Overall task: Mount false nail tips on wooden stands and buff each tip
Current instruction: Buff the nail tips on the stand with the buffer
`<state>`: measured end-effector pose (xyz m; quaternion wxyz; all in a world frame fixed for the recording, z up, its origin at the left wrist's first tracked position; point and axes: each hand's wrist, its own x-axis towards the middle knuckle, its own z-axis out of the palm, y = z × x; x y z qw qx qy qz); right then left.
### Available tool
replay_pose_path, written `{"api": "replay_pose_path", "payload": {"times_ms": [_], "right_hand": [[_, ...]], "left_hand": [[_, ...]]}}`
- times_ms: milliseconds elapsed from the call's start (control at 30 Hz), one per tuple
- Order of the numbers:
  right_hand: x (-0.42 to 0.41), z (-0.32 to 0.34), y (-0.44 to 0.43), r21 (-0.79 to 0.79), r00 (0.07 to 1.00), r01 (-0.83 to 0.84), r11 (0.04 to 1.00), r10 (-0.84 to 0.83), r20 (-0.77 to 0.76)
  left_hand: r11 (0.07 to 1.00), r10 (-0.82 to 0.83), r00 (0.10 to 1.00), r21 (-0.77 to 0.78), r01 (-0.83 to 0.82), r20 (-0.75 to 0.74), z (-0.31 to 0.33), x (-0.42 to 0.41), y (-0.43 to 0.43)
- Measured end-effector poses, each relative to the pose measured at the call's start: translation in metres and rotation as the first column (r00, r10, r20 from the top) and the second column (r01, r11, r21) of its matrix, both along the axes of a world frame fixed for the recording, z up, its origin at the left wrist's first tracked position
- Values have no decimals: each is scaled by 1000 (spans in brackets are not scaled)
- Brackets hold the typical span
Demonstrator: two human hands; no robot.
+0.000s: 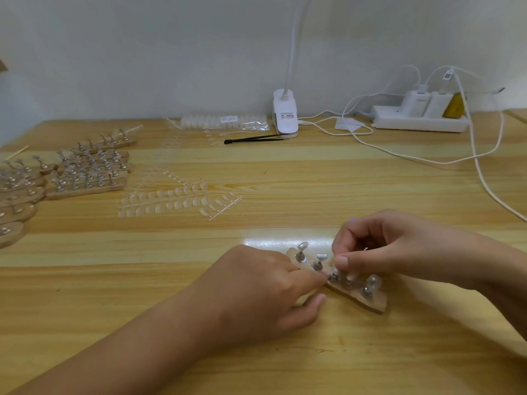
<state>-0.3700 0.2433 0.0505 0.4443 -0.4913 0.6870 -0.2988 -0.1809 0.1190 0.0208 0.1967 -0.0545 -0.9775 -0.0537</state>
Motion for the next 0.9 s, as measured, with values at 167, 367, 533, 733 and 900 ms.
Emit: {"api": "replay_pose_path", "payload": {"times_ms": [167, 367, 533, 733, 900], "right_hand": [[3, 1, 0, -41, 999, -13, 999, 12, -43], [17, 3, 6, -116, 990, -13, 993, -4, -141], [17, 9, 11, -166, 986, -13, 986, -16, -169], [9, 21, 17, -385, 992, 53, 921, -4, 125], [20, 14, 12, -395, 941, 159, 905, -19, 337]], "left_hand": [[998, 33, 999, 49, -34, 23, 1, 0, 1], [983, 104, 993, 149, -111, 56, 2, -2, 1], [992, 68, 997, 109, -71, 25, 1, 2, 1], [693, 146, 982, 721, -16, -118, 10, 5, 0], [257, 166, 986, 966, -37, -6, 11, -2, -1]]}}
